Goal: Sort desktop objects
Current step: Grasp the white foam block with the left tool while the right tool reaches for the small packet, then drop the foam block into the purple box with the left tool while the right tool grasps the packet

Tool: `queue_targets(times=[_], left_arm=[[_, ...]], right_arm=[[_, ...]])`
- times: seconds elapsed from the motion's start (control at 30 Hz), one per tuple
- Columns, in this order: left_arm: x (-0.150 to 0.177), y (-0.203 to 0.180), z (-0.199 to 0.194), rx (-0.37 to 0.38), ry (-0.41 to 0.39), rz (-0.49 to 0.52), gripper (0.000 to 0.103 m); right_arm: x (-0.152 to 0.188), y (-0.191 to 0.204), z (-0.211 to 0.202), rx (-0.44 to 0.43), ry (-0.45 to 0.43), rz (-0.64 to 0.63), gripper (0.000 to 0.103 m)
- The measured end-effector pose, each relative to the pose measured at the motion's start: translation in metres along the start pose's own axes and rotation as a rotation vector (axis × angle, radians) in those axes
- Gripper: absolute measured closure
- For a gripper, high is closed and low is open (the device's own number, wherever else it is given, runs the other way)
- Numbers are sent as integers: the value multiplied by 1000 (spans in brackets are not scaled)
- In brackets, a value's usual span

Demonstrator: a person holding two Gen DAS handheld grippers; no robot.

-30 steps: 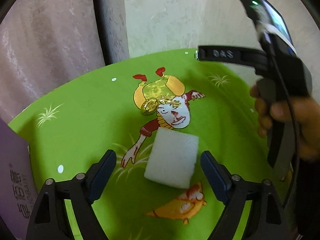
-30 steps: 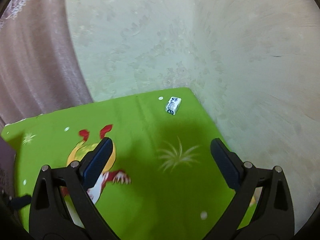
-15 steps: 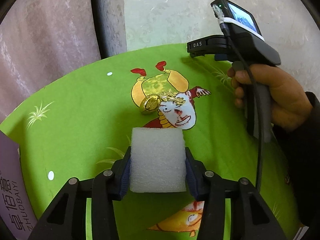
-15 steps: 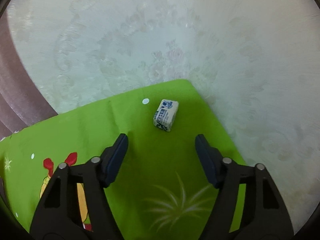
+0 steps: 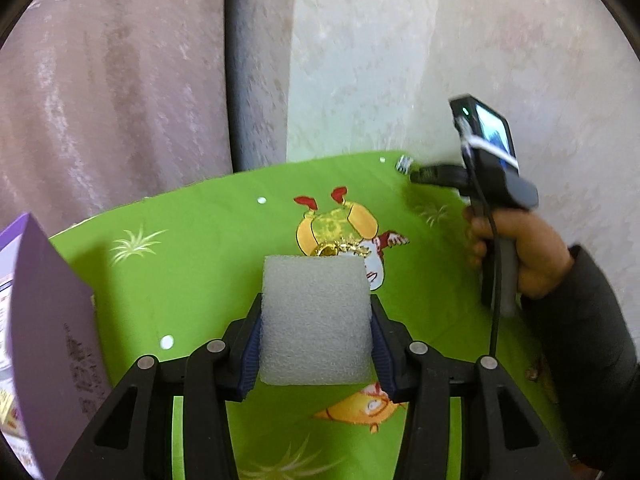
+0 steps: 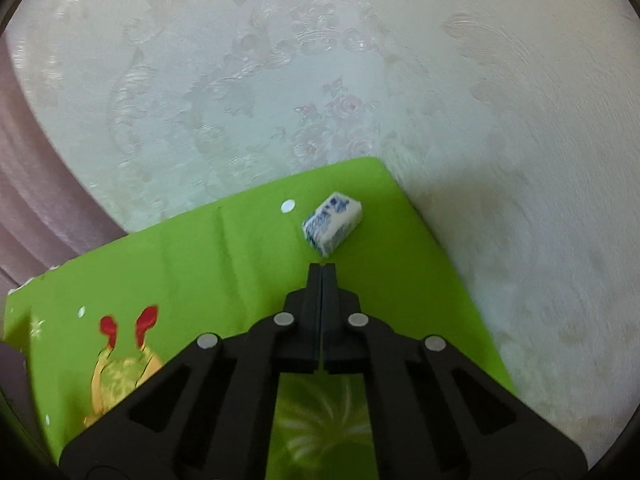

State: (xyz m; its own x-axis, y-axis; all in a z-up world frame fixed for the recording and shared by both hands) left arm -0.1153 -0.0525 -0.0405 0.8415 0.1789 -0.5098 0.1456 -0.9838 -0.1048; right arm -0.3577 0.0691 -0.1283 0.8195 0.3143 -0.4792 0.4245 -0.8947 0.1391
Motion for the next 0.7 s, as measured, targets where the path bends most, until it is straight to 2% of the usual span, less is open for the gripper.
queue_targets(times=[0.17,0.27,0.33,0.4,0.47,0.5,0.53,0.6,0.7], left_arm=[[4,12,-32,18,-55,-41,56],[10,25,-55,6,-95,-68,56],[16,33,-68,0,-116,-82,56],[20,42,-78,-4,-133,-101,56],[24,52,-89,-12,-152,-120,56],[25,58,-96,-27,-164,-130,56],[27,67,-107,-45,-184,-147,56],[30,84,-127,-86,-219,-180,56],[36,126,-152,-195,-259,-263,56]], right_arm=[[25,21,-56,-106,-74,-66,103],[40,47,-97,-173,-136,-115,103],[42,54,-110,-161,-158,-126,103],[37,49,-112,-93,-180,-90,102],[20,38,-92,6,-175,-60,83],[13,35,-79,20,-156,-44,49],[8,32,-67,34,-139,-26,31],[-8,23,-39,119,-100,-9,29],[-25,18,-7,159,-38,7,28]])
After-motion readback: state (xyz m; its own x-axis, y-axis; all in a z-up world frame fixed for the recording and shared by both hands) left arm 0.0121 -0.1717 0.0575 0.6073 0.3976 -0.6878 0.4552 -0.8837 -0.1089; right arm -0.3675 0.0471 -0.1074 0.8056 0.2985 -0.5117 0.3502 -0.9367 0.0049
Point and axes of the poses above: each gripper's, at about its wrist camera, not at the fingertips, and z roughly the way its jaws point, y to its left, x to its underside, the point moved 9 cm from there along z, roughly the way its jaws point, and after that the axes turned 11 degrees about y, right-handed, at the moved point
